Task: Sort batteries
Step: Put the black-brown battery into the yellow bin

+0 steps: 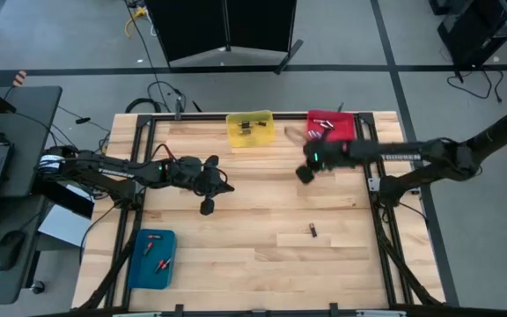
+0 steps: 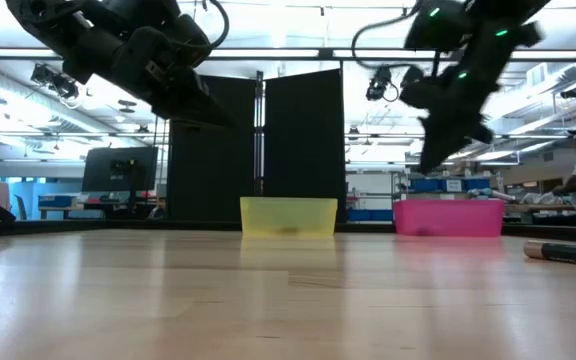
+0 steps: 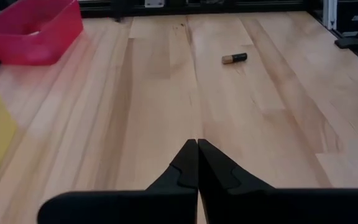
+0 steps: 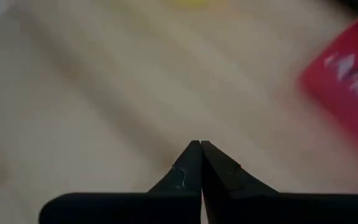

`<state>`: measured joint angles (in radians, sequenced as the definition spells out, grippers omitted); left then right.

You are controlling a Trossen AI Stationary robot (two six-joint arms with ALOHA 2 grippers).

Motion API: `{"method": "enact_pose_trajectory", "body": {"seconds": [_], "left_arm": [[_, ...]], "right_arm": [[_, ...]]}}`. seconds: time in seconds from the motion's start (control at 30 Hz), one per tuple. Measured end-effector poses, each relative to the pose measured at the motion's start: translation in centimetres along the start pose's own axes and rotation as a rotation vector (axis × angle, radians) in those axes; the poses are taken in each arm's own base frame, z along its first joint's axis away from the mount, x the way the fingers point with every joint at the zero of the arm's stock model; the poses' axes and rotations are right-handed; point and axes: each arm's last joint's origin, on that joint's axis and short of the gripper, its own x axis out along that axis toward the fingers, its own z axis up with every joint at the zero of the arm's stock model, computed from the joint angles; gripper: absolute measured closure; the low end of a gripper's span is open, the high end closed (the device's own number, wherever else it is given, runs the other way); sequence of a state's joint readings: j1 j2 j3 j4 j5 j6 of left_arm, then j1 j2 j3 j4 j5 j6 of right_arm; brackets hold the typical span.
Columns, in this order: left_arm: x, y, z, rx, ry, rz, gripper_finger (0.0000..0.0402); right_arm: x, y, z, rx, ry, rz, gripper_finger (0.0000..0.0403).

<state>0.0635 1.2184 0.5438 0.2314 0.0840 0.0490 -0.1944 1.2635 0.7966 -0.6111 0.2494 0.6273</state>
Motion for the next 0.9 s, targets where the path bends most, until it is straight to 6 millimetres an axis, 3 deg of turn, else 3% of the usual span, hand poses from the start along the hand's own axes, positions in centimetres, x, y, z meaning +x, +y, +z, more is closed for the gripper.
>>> {"method": "enact_pose_trajectory", "body": {"seconds": [0.2,0.47,0.63,0.9], "left_arm": [[0.0,0.0,0.1,0.027,-0.012,0.008,0.0396],[0.0,0.0,0.1,0.028,-0.005,0.008,0.0396],[0.0,0.0,-0.1,0.026,0.011,0.007,0.0396],[0.0,0.0,-0.7,0.03,0.049,0.003,0.0396]], "right_arm": [[-1.2,4.7,-6.2,0.092,0.019,0.048,0.0392],[-0.8,8.6,-12.5,0.192,0.174,0.016,0.0389],[-1.0,11.3,-13.9,0.199,0.249,-0.045,0.0385],[-0.8,13.9,-14.0,0.195,0.326,-0.143,0.0347]]}}
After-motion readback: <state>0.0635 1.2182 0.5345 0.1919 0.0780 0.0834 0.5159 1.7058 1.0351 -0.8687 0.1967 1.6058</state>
